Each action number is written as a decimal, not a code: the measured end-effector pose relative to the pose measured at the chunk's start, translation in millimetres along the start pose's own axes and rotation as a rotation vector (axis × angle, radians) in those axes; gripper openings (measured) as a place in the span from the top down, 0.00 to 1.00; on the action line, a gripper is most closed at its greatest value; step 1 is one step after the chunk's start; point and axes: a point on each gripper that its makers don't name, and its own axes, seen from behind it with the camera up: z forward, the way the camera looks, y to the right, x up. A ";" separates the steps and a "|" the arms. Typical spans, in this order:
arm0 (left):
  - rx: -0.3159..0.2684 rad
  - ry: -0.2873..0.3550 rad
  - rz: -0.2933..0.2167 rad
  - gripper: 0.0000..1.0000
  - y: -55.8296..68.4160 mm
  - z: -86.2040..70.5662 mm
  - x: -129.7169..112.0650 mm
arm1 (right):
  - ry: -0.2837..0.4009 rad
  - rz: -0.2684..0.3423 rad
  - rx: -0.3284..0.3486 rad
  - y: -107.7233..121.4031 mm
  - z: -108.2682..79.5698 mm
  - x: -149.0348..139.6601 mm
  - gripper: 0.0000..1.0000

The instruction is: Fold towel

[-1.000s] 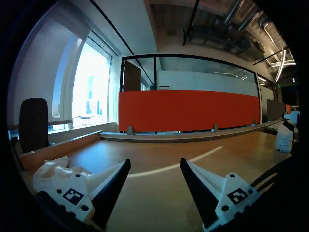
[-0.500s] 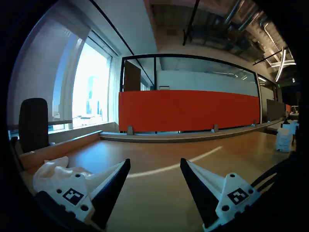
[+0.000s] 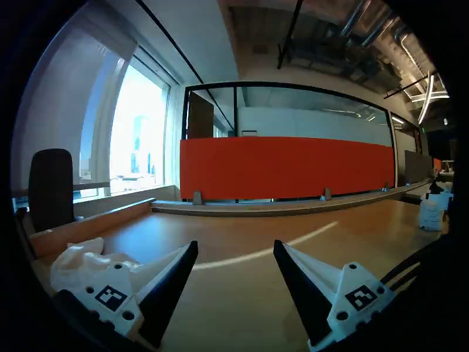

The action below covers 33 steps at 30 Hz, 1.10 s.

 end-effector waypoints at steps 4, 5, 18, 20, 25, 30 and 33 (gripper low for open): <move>0.000 0.000 0.000 0.04 0.1 0.1 -0.1 | 0.004 0.003 -0.005 1.9 -1.0 -1.8 0.01; 0.000 0.000 0.000 0.04 0.2 0.2 -0.1 | 0.006 0.002 -0.005 1.6 -1.6 -1.6 0.01; 0.000 0.000 0.000 0.04 0.5 0.1 0.0 | 0.011 -0.037 0.022 -9.2 -3.7 -2.2 0.01; 0.000 0.000 0.000 0.04 0.5 0.1 0.1 | 0.012 -0.041 0.023 -9.7 -3.7 -2.4 0.01; 0.000 0.000 0.000 0.04 0.4 -0.1 0.1 | 0.012 -0.049 0.019 -10.1 -2.9 -2.5 0.01; 0.000 0.000 0.000 0.04 0.3 -0.3 0.2 | 0.011 -0.049 0.016 -9.7 -2.6 -1.9 0.01; 0.000 0.000 0.000 0.04 0.5 -0.2 0.2 | 0.011 -0.049 0.016 -10.0 -2.4 -1.8 0.01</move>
